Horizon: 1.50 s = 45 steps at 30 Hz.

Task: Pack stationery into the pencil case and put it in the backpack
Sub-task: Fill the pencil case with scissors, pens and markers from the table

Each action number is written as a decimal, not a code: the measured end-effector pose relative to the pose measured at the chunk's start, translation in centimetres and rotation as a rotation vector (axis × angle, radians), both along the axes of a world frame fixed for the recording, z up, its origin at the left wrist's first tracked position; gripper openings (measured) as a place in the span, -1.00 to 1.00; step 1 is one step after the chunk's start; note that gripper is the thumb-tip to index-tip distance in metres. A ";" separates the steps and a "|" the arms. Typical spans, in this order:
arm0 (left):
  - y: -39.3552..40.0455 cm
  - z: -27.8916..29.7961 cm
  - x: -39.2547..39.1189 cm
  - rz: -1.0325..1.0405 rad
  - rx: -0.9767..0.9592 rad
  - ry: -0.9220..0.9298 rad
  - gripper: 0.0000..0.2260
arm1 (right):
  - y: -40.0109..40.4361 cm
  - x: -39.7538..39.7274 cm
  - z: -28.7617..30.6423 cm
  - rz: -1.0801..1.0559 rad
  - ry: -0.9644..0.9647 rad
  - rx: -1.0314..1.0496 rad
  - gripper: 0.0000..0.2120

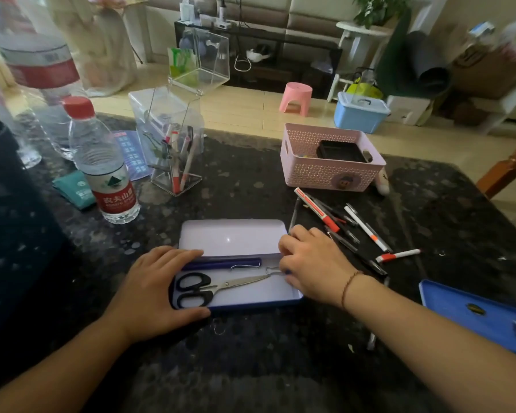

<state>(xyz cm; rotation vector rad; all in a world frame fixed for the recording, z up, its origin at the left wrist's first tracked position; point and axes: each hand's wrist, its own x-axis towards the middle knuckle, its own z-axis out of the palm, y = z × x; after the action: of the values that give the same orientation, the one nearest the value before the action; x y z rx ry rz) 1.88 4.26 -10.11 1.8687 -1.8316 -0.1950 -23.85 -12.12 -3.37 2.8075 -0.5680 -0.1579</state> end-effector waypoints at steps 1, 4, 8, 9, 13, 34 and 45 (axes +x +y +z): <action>0.0 0.0 0.0 0.000 0.004 0.007 -0.17 | 0.1 0.0 -0.2 -0.032 -0.011 -0.018 -0.79; -0.1 0.2 -0.2 -0.004 0.007 0.014 -0.17 | 0.5 0.2 -0.9 -0.153 -0.044 -0.055 -0.73; 0.0 0.2 -0.2 -0.014 -0.011 -0.005 -0.21 | 0.7 -0.2 -1.8 -0.290 -0.176 0.125 -0.72; 0.0 0.2 -0.2 -0.020 -0.017 -0.009 -0.22 | 0.6 -0.7 -1.9 -0.276 -0.216 0.162 -0.71; 0.0 0.0 0.0 -0.041 -0.025 -0.016 -0.24 | -0.8 -4.1 -1.5 -0.332 -0.536 0.209 -0.80; 0.3 -0.2 -0.2 -0.162 -0.080 -0.176 -0.53 | -4.2 -9.0 -2.0 -0.885 -0.493 0.215 -0.77; 0.0 -0.2 -0.2 -0.193 -0.113 -0.144 -0.54 | -3.3 -9.7 -1.8 -0.632 -0.374 0.191 -0.82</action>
<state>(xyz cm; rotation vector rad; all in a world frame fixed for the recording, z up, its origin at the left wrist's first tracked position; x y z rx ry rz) 1.71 4.25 -10.34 1.6672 -2.0763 -0.0233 -33.53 -15.37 -5.14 2.7401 -1.5904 0.2092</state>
